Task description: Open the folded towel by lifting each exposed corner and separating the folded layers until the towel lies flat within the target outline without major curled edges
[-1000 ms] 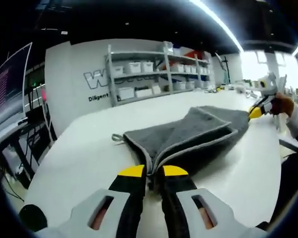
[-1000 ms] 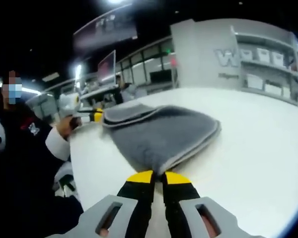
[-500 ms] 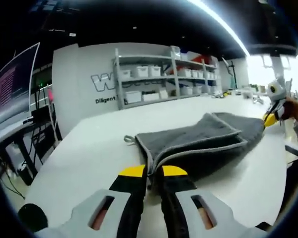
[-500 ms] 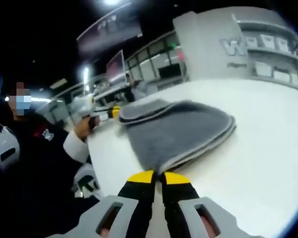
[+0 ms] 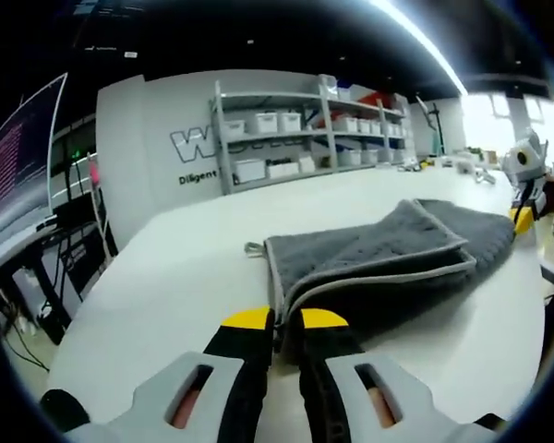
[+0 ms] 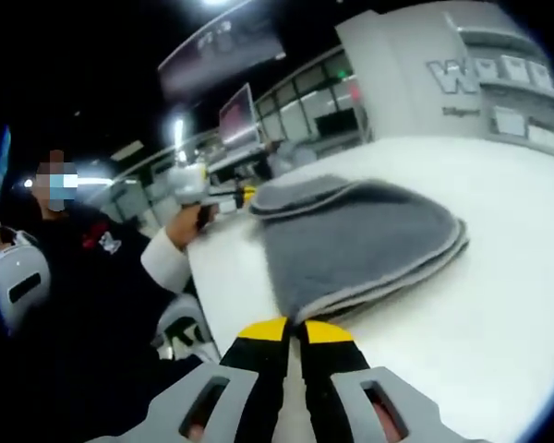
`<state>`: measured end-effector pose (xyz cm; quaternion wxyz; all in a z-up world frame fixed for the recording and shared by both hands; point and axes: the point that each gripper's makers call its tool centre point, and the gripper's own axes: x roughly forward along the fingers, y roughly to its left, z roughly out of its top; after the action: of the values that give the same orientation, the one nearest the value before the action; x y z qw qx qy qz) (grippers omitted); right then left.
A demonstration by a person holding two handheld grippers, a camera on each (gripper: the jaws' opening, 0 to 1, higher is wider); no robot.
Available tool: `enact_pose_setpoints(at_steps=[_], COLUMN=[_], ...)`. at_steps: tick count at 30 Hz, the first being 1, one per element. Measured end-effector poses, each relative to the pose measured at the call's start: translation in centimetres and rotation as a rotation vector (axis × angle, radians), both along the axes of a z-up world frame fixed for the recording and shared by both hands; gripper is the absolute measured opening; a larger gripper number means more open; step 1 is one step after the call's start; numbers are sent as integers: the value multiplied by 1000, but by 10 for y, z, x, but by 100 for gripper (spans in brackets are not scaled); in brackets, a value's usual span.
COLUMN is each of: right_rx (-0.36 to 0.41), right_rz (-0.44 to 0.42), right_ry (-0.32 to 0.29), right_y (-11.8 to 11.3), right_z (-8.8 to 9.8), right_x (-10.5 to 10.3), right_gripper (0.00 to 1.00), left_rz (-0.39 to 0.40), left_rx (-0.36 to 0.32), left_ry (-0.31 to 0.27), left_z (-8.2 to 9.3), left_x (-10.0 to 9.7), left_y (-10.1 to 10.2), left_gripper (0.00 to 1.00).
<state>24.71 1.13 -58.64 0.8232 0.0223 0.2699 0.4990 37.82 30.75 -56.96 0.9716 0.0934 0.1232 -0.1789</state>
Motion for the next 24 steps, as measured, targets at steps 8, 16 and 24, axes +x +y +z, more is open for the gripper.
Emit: enact_pose_setpoints(at_steps=[8,16,24], right_rx=[-7,-2,42], right_rz=[64,119,159], right_ry=[-13,-25,-10], right_y=[12,22,32], right_z=[0,3,9], right_x=[-10,-22,-27], right_gripper=[1,0,0], left_rz=[-13,-32,-56], left_rx=[41,57,54], left_ry=[6,9,64], left_z=[3,7,6], left_x=[10,25,41], left_y=[-2,-6,-7], left_gripper=[7,7,8])
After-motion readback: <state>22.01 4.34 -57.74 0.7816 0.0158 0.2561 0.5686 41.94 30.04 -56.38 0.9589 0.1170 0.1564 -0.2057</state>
